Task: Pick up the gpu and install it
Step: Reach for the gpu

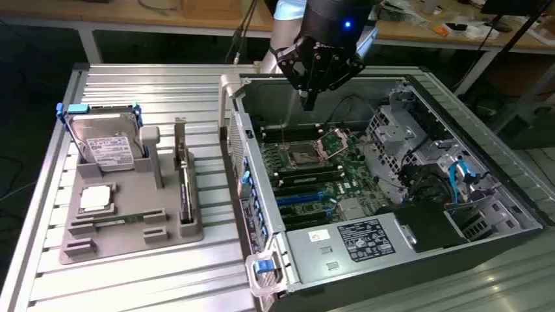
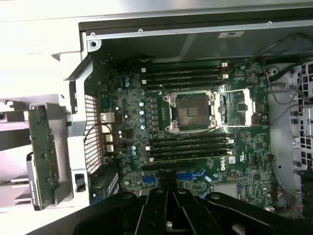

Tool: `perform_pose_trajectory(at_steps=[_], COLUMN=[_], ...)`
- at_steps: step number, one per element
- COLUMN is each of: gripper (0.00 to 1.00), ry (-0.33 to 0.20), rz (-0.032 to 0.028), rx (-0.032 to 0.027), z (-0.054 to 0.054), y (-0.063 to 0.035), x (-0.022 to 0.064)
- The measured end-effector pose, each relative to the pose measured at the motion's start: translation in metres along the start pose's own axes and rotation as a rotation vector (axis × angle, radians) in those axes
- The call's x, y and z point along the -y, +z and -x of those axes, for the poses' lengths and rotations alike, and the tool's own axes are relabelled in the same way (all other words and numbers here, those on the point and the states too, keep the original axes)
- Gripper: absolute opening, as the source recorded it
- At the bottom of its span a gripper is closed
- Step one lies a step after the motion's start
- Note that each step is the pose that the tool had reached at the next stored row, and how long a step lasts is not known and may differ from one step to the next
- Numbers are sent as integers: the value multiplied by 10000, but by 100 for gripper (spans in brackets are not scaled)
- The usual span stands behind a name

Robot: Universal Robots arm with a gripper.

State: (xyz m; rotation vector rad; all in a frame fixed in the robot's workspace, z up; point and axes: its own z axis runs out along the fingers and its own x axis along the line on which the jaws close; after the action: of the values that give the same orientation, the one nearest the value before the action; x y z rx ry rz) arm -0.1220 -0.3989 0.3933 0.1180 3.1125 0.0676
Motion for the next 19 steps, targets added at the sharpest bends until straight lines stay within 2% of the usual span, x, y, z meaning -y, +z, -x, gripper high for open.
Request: perform_pose_trajectory(at_steps=[8,13,14,19], gripper=[11,11,11,11], ry=[0,1,-1,-1], rz=[1,1,0,0], rx=[1,1,0,0], z=[-8,-157,-240,-412], y=[0,-1,-1,4], x=[1,12,18,32])
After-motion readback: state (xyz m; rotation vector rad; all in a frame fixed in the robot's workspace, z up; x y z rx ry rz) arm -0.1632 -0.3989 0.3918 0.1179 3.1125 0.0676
